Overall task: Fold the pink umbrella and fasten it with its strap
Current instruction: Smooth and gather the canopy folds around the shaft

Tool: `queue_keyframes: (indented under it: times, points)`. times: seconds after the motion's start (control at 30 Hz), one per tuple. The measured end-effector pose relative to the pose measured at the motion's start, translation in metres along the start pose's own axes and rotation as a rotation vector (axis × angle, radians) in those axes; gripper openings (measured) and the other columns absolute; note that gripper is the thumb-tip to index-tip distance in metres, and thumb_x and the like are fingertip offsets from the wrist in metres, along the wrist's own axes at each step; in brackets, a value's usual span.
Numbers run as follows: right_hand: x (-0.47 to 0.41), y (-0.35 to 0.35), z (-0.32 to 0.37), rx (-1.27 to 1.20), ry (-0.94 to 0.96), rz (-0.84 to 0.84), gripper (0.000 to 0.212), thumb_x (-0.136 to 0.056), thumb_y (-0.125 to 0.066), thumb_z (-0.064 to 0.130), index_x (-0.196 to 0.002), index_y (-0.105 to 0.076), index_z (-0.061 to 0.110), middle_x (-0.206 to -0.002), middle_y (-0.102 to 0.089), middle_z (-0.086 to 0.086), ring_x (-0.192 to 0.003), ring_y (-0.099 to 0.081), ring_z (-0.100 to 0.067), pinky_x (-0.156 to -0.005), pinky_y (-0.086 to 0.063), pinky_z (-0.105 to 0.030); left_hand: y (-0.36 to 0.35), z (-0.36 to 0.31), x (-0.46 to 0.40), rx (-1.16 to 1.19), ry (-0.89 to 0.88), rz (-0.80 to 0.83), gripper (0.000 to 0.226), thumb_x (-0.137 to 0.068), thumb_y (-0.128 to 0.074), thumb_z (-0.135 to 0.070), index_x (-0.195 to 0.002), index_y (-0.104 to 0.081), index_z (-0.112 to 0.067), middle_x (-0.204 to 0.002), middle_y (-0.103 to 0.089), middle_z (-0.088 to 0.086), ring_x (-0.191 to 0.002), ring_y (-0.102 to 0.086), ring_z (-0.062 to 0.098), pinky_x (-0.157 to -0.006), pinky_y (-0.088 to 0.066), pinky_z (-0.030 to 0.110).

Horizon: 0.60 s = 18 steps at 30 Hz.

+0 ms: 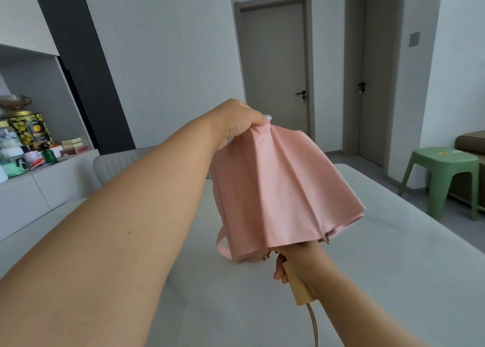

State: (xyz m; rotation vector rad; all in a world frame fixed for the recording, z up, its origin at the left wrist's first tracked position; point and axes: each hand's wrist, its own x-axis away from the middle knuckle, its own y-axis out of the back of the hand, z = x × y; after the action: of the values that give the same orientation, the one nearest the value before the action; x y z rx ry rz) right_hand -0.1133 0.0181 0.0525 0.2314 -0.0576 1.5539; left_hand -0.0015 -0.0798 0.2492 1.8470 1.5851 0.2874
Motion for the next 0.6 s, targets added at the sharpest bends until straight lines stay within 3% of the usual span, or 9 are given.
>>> queue_keyframes:
  times: [0.1,0.23,0.37,0.47,0.53,0.6]
  points:
    - [0.001,0.0,-0.001,-0.018,0.027,-0.009,0.02,-0.09,-0.056,0.015,-0.083,-0.061,-0.003,-0.045,-0.059,-0.012,-0.032,-0.047,-0.016,-0.042,-0.044,-0.019,-0.002,0.0,0.0,0.212,0.055,0.073,0.026,-0.086,-0.066,-0.041,-0.075,-0.072,-0.018,-0.069,-0.066,-0.005,-0.07,-0.056,0.013,-0.065,-0.042,0.026]
    - [0.0,0.001,-0.003,-0.03,0.036,-0.018,0.02,-0.092,-0.05,0.013,-0.084,-0.062,-0.001,-0.044,-0.06,-0.011,-0.033,-0.048,-0.016,-0.044,-0.044,-0.02,0.006,-0.001,0.0,0.483,-0.045,0.068,0.009,-0.083,-0.071,-0.021,-0.083,-0.066,-0.013,-0.058,-0.052,-0.004,-0.051,-0.048,0.008,-0.052,-0.038,0.02]
    - [0.004,0.004,0.001,-0.052,0.056,-0.023,0.018,-0.091,-0.055,0.015,-0.081,-0.065,0.003,-0.051,-0.062,-0.015,-0.035,-0.049,-0.017,-0.044,-0.046,-0.021,0.007,0.003,-0.004,0.201,-0.056,-0.056,0.012,-0.084,-0.071,-0.017,-0.09,-0.061,-0.016,-0.073,-0.055,0.0,-0.061,-0.048,0.011,-0.067,-0.042,0.025]
    - [0.005,0.004,0.002,-0.064,0.054,-0.016,0.019,-0.092,-0.056,0.016,-0.08,-0.063,0.003,-0.053,-0.062,-0.017,-0.034,-0.049,-0.017,-0.043,-0.045,-0.02,0.006,0.004,0.0,0.053,-0.032,-0.029,0.024,-0.086,-0.068,-0.012,-0.108,-0.058,-0.012,-0.079,-0.059,0.0,-0.067,-0.054,0.009,-0.063,-0.04,0.017]
    - [0.004,0.004,0.001,-0.059,0.045,-0.022,0.02,-0.091,-0.058,0.018,-0.084,-0.064,0.0,-0.054,-0.063,-0.016,-0.036,-0.049,-0.018,-0.044,-0.046,-0.021,0.008,0.006,0.001,0.077,-0.055,-0.03,0.034,-0.085,-0.066,-0.001,-0.118,-0.057,-0.008,-0.078,-0.06,0.002,-0.066,-0.057,0.009,-0.064,-0.042,0.016]
    - [0.003,0.004,-0.001,-0.044,0.035,-0.024,0.023,-0.09,-0.06,0.021,-0.085,-0.064,-0.001,-0.054,-0.064,-0.015,-0.037,-0.049,-0.018,-0.046,-0.047,-0.022,0.01,0.008,0.001,0.277,-0.086,-0.029,0.041,-0.085,-0.063,0.007,-0.124,-0.055,-0.006,-0.073,-0.058,0.003,-0.063,-0.058,0.009,-0.062,-0.046,0.016]
